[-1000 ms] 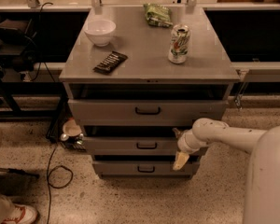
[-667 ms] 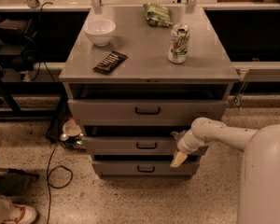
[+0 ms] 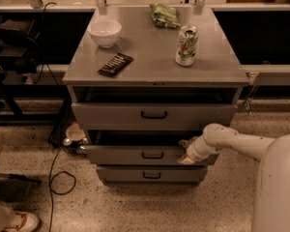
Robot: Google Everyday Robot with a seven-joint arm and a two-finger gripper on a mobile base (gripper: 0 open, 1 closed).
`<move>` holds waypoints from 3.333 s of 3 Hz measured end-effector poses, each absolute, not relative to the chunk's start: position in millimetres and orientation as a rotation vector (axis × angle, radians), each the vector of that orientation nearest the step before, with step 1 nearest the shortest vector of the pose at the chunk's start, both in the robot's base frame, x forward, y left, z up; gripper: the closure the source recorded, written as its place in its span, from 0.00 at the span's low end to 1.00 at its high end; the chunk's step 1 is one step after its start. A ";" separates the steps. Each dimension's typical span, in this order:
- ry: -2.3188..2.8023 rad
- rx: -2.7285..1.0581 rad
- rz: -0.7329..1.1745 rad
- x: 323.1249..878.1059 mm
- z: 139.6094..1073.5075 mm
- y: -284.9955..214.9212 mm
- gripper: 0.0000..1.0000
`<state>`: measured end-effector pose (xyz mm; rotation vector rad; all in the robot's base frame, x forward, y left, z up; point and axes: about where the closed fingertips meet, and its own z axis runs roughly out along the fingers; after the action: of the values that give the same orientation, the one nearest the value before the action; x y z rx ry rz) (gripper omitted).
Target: Open middle drawer
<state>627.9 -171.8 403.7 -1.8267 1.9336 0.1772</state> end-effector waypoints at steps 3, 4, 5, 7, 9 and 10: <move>1.934 -1.826 0.178 627.7 406.7 -171.9 1.00; 1.966 -1.798 0.271 588.2 405.7 -188.2 1.00; 1.967 -1.806 0.275 585.0 402.6 -188.0 1.00; 1.978 -1.791 0.277 572.8 398.6 -188.6 1.00; 1.992 -1.776 0.280 560.1 398.0 -187.8 1.00; 1.992 -1.776 0.280 560.1 401.6 -187.8 1.00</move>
Offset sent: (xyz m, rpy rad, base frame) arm -0.1451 -0.0961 0.0077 0.0975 0.1901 -0.1072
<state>560.1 -187.8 401.6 -1.7757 1.9917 0.2797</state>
